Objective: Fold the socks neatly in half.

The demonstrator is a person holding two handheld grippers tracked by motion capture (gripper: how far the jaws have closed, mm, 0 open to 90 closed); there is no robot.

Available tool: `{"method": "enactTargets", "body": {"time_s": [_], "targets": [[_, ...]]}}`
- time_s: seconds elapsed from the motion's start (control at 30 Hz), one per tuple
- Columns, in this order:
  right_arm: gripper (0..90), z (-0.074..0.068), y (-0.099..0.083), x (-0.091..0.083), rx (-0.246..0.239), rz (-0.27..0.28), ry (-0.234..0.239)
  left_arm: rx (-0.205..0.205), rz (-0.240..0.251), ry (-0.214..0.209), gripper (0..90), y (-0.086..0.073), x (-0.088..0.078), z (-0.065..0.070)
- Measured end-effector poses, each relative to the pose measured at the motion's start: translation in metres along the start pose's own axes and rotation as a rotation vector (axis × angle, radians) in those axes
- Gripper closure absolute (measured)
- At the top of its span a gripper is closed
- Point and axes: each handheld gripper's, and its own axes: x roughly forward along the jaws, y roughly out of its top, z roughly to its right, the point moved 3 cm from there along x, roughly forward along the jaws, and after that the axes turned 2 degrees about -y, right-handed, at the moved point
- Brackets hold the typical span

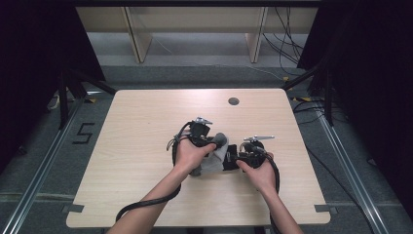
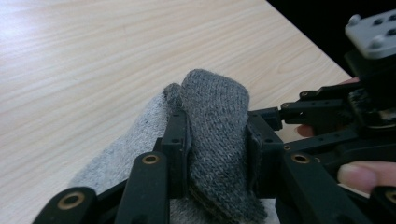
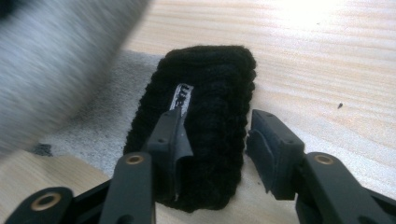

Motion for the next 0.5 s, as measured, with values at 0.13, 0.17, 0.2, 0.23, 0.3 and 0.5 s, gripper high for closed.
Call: {"method": "enactTargets", "body": {"time_s": [0.13,0.17,0.2,0.23,0.3,0.5], "targets": [[47.7,0.001,0.001,-0.008,-0.022,0.028,0.011,0.011,-0.021,0.014,65.5,-0.004,0.010,0.003],[48.1,0.000,0.000,-0.013,-0.001,0.027,0.011,0.016,-0.024,0.022,65.5,-0.004,0.013,0.003],[49.1,0.001,0.000,-0.016,-0.012,0.051,-0.002,0.022,-0.031,0.025,65.5,-0.005,0.015,0.004],[53.1,0.002,0.000,-0.020,-0.022,0.069,-0.004,0.024,-0.037,0.028,65.4,-0.006,0.017,0.004],[62.2,0.002,-0.001,-0.026,-0.012,0.083,-0.006,0.029,-0.042,0.035,65.4,-0.007,0.021,0.006],[73.5,0.002,-0.004,-0.025,-0.027,0.040,0.004,0.046,-0.043,0.061,65.3,-0.008,0.030,0.009]]}}
